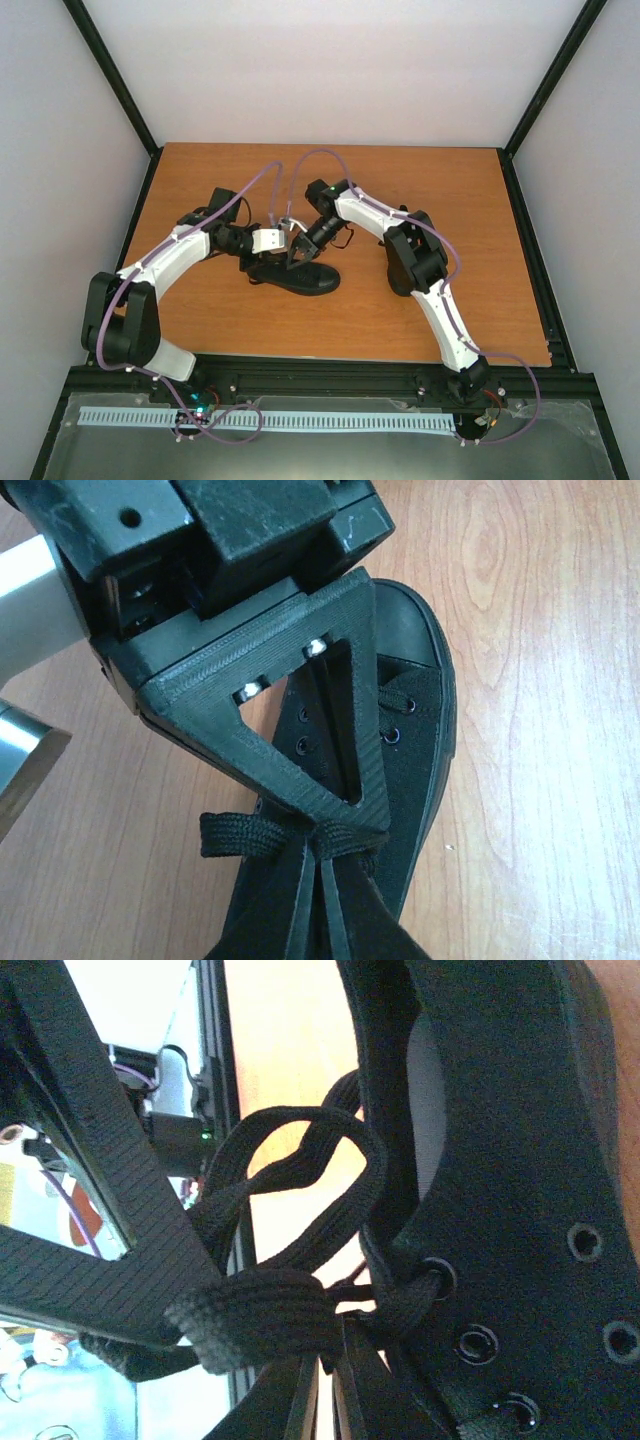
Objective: Tie the shoes
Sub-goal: Tie the shoelace on the shoe.
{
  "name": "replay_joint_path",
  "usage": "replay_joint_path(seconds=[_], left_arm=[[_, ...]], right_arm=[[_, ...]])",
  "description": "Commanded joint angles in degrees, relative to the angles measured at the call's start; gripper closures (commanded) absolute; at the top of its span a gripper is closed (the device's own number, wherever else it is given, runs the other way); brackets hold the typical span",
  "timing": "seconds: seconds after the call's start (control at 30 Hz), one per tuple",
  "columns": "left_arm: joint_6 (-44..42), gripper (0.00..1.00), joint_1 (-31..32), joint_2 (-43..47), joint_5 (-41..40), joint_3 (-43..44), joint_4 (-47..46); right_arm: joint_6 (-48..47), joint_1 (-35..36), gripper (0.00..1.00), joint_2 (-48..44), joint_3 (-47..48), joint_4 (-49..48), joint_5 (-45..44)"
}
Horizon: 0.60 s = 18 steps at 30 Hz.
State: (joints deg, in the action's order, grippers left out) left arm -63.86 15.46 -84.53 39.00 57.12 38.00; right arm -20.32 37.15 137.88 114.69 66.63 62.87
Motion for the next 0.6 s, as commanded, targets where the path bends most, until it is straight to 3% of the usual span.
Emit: replay_joint_path(seconds=[0.0, 0.33, 0.57], left_arm=[[-1.03, 0.96, 0.05, -1.27, 2.07, 0.98, -0.81], [-1.61, 0.91, 0.17, -3.28, 2.34, 0.53, -1.54], [0.39, 0.94, 0.09, -4.47, 0.50, 0.80, -2.12]], right_arm=[[1.51, 1.09, 0.93, -0.33, 0.38, -1.02, -4.55], [3.93, 2.22, 0.81, -3.24, -1.93, -2.79, -13.37], [3.38, 2.21, 0.72, -6.45, -3.95, -2.14, -17.41]])
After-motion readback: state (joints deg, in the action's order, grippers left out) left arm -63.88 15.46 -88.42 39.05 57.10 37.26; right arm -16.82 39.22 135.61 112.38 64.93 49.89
